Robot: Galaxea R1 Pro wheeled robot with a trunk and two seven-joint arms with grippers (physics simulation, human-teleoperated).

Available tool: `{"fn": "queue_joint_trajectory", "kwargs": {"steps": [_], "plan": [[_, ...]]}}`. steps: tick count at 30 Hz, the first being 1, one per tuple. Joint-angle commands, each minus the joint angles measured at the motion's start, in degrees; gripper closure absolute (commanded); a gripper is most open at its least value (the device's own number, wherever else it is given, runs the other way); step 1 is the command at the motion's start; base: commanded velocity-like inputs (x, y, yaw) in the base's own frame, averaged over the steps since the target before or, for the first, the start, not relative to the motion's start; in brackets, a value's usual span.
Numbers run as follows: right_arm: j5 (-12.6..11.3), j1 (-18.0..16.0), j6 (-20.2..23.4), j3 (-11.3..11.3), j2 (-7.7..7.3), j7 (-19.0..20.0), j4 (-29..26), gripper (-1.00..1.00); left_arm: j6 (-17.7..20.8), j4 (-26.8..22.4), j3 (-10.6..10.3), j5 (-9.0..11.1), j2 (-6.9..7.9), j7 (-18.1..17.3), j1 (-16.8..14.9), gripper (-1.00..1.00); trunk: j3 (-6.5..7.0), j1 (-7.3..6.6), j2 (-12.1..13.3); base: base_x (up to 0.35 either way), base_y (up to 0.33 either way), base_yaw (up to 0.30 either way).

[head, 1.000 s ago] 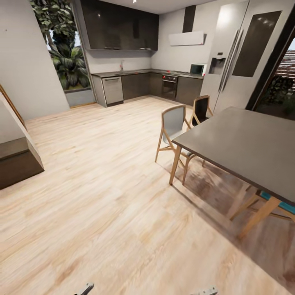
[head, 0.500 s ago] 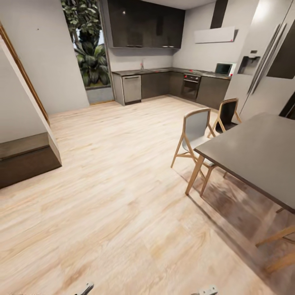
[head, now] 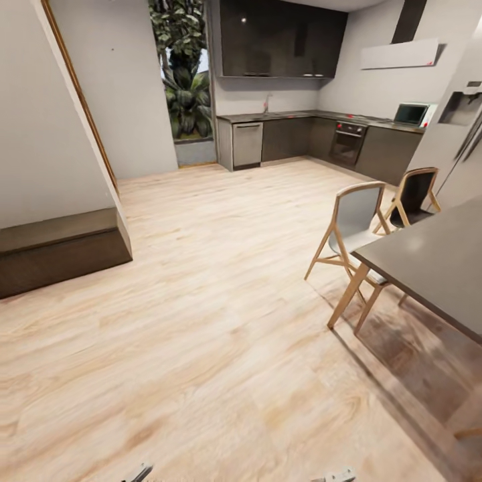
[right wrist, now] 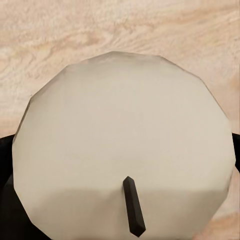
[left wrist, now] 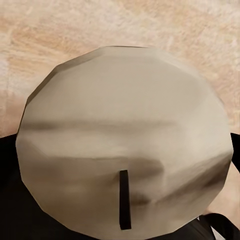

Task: Place each of the two pumpkins and all three candles from the living room inside a cabinet in the living room (use any cabinet), then make sure every cabinet is closed, and position the cauldron so it is next to a table in the living room.

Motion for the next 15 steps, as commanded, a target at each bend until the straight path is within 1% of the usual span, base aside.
{"fn": "queue_joint_trajectory", "kwargs": {"steps": [1, 12, 15], "plan": [[-0.2, 0.0, 0.0, 0.0, -0.02, 0.1, 0.0, 1.00, 0.1, 0.0, 0.0, -0.1, 0.00, 0.0, 0.0, 1.00, 0.00, 0.00, 0.0, 0.000, 0.000, 0.289], [-0.2, 0.0, 0.0, 0.0, 0.02, 0.1, 0.0, 1.00, 0.0, 0.0, 0.0, 0.0, 0.00, 0.0, 0.0, 1.00, 0.00, 0.00, 0.0, 0.000, 0.000, 0.289], [-0.2, 0.1, 0.0, 0.0, 0.03, 0.1, 0.0, 1.00, 0.0, 0.0, 0.0, 0.0, 0.00, 0.0, 0.0, 1.00, 0.00, 0.00, 0.0, 0.000, -0.043, 0.289]]}}
